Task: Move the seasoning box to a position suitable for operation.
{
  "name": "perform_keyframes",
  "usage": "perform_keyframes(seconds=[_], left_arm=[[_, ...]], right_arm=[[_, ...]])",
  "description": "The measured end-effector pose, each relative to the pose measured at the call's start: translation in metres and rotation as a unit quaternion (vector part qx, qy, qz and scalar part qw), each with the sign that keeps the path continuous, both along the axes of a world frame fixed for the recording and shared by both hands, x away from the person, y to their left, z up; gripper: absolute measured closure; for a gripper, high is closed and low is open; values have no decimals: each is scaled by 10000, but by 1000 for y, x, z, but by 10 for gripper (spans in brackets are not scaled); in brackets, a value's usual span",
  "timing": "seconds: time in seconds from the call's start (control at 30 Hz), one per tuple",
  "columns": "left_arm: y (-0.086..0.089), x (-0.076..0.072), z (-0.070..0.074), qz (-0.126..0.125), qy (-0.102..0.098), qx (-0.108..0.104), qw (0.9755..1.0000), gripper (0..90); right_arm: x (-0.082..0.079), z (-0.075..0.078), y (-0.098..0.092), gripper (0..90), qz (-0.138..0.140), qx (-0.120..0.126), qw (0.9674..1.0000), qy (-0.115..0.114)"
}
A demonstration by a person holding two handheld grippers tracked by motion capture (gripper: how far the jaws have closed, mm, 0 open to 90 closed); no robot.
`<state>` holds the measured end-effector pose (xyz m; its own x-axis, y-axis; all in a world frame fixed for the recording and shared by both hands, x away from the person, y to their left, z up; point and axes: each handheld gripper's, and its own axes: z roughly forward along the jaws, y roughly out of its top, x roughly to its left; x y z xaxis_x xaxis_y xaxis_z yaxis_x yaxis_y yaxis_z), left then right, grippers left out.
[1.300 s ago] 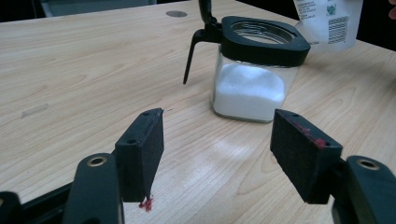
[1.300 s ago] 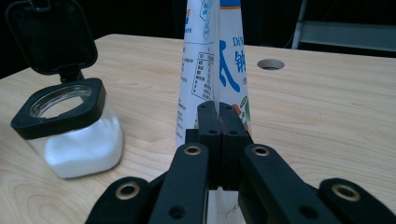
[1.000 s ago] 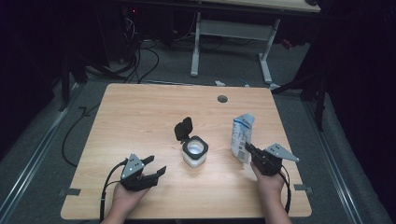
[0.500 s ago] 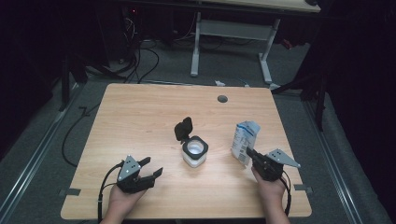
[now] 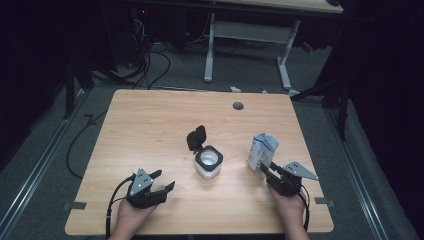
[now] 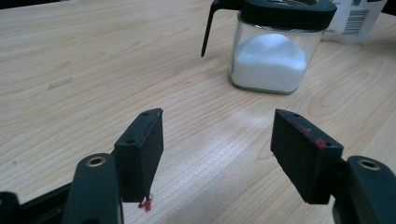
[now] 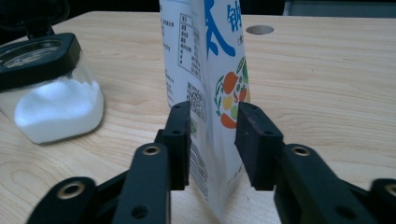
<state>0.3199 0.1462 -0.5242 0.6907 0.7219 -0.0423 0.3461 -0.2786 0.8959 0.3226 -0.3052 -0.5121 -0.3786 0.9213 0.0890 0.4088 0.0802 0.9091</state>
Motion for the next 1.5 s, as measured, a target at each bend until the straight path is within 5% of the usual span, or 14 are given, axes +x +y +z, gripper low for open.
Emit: perform_keyframes(seconds=[0.3, 0.67, 1.03, 1.5], left_arm=[[0, 1, 0, -23, 39, 12, 10000, 353], [1, 3, 1, 11, 42, 26, 10000, 343], [4, 2, 0, 127, 107, -90, 9998, 340], [6, 1, 4, 97, 88, -117, 9998, 413]], right_arm=[[-20, -3, 2, 520, -34, -423, 9989, 176], [-50, 0, 0, 493, 68, -353, 9990, 262], [-47, 1, 19, 578, 292, -461, 9980, 316], [-37, -10, 48, 536, 675, -681, 9944, 437]])
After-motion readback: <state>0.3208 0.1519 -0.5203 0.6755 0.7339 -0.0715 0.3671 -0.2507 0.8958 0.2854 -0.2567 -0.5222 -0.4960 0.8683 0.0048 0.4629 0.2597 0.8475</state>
